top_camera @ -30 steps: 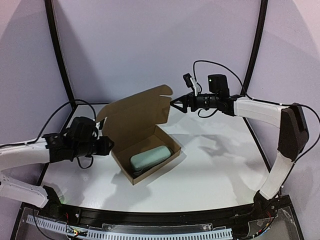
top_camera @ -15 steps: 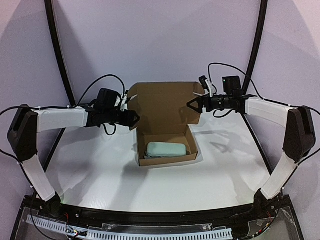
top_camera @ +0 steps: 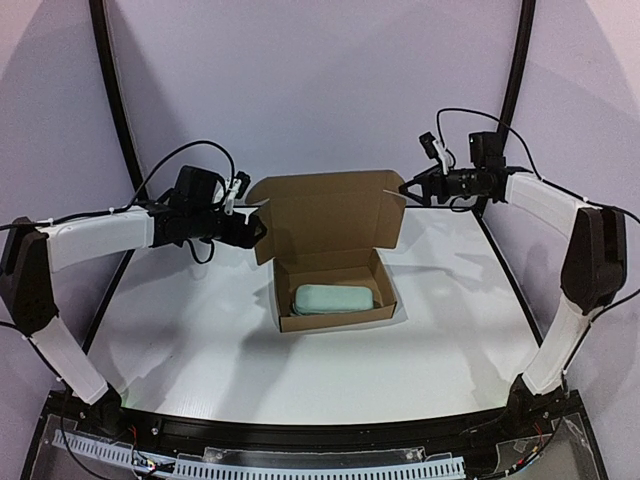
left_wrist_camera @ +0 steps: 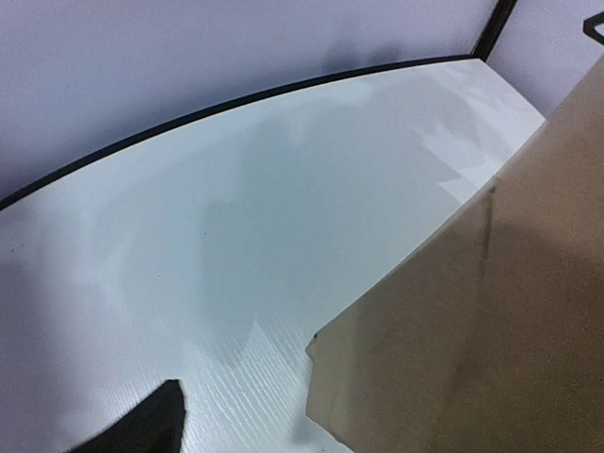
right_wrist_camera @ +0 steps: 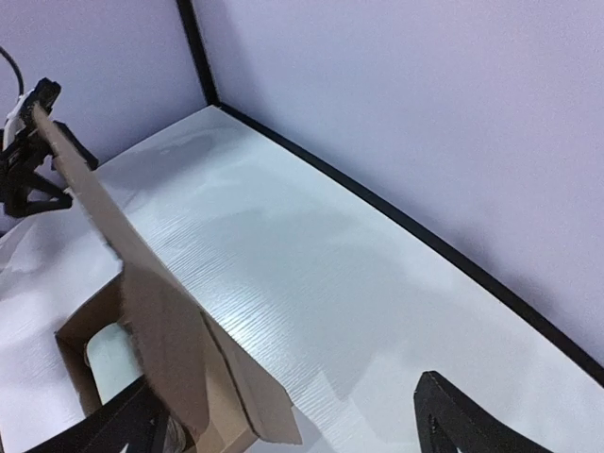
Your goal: Fold the paper box
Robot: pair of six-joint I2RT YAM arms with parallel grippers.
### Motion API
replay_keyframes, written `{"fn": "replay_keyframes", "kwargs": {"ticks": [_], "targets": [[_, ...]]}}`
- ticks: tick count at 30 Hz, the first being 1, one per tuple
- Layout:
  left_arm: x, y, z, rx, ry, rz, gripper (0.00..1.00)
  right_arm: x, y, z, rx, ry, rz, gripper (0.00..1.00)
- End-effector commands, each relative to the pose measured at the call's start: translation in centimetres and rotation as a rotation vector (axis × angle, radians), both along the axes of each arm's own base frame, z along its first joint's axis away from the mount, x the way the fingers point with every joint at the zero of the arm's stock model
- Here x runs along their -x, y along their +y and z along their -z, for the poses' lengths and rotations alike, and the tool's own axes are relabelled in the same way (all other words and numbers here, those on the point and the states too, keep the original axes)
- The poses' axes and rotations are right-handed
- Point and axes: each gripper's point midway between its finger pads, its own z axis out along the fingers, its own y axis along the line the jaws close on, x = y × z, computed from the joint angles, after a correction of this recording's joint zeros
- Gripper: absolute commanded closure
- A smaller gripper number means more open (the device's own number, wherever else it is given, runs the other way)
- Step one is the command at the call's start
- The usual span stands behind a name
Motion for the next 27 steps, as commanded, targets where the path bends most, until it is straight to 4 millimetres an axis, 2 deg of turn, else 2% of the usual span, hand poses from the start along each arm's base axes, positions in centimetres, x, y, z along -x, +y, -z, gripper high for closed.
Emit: {"fn": "replay_keyframes", "kwargs": {"ticks": [1,6,9,12,15,18,21,24,26,27], "targets": [[0.6,-1.3,-3.6,0.094,-0.022,0.046,0.17,0.7,0.4,0.5,0.009,0.036,-0.124,0.12],[1.0,-2.5,-4.5,0.140,0.009,0.096,0.31,3.8,1.4,0.9,-0.011,0.062,-0.282,0.19],[1.1,-2.8,-4.1,0.138,0.045,0.108,0.39,3.4,1.1,1.7,0.028,0.061,-0.257,0.24],[0.8,-3.2,-4.1,0.126,0.087,0.117,0.57,2.9,0.8,2.4,0.052,0.071,-0.240,0.33],[1.3,-3.1,-3.1,0.106,0.148,0.117,0.67,2.9,1.0,2.8,0.050,0.100,-0.244,0.40],[1.7,-3.4,-2.6,0.119,0.183,0.127,0.76,3.0,1.8,3.4,0.063,0.099,-0.247,0.46],[1.9,-3.6,-2.7,0.121,0.191,0.125,0.79,2.8,2.7,3.7,0.098,0.079,-0.229,0.51],[1.7,-3.6,-3.0,0.096,0.178,0.104,0.84,2.1,3.1,3.9,0.123,0.061,-0.188,0.66],[1.3,-3.5,-3.3,0.073,0.172,0.060,0.91,1.8,3.1,4.0,0.142,0.076,-0.143,0.90],[1.5,-3.5,-2.8,0.055,0.194,0.043,0.95,2.0,3.2,4.1,0.143,0.087,-0.132,0.95]]}}
